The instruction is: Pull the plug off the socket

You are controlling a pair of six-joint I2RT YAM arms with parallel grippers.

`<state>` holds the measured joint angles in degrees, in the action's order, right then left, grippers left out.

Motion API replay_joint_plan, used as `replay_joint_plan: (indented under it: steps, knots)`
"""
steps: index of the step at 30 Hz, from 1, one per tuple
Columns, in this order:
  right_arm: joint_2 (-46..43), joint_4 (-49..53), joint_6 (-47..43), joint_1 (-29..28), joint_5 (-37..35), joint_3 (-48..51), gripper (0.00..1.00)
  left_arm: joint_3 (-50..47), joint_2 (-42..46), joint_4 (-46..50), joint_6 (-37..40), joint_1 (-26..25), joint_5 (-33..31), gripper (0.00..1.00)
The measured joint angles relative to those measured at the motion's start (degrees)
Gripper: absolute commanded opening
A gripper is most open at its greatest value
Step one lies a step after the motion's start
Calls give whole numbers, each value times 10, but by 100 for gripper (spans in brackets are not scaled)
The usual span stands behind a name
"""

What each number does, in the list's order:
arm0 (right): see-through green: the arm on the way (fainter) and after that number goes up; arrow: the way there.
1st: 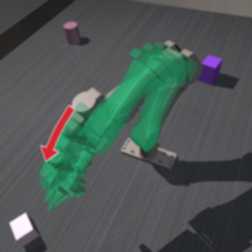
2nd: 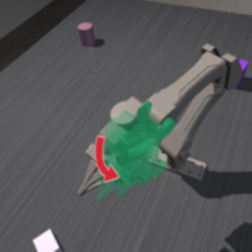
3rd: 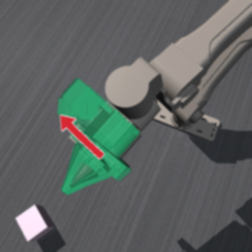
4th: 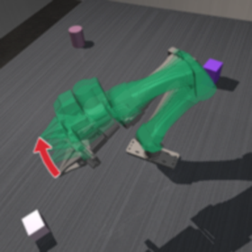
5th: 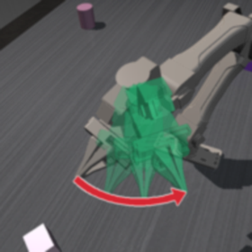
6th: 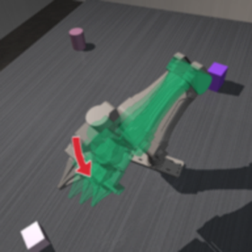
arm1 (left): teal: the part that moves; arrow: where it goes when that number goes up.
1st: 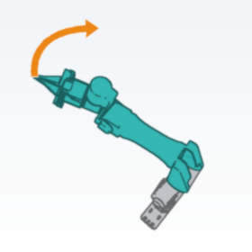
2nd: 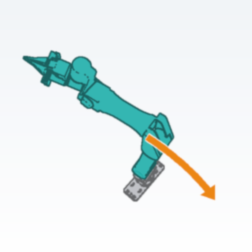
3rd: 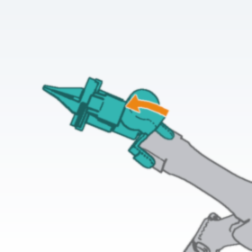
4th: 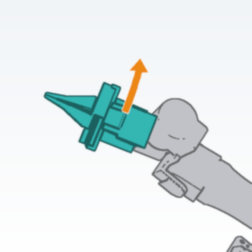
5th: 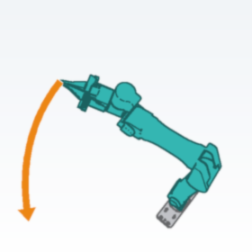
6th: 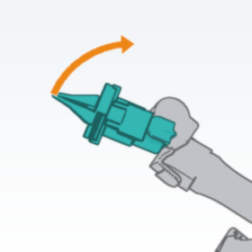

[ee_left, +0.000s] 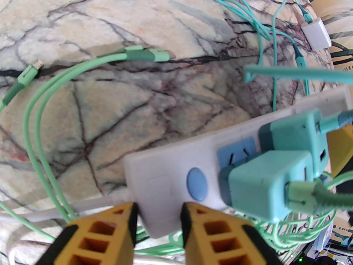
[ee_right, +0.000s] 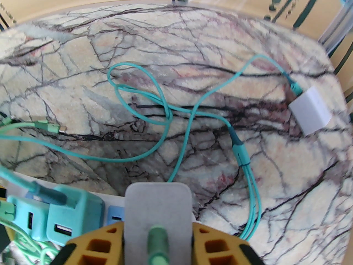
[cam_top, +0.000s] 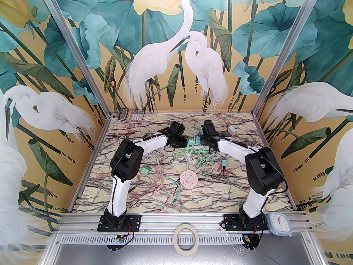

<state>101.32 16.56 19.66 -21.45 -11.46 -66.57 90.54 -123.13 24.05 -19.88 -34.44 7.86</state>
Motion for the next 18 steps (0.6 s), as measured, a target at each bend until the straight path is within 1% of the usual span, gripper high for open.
replay_joint_plan:
  steps: [5, 8, 15, 18]
  knots:
    - [-8, 7, 16, 13, 26, 5, 31, 0, -3, -10, 0, -4, 2, 34]
    - [-8, 9, 15, 5, 18, 5, 31, 0, -3, -10, 0, -4, 3, 34]
    - [9, 43, -35, -68, -127, -26, 31, 4, -3, 0, 0, -4, 5, 34]
    - [18, 43, -49, -81, -159, -32, 31, 7, -3, 2, 0, -4, 4, 34]
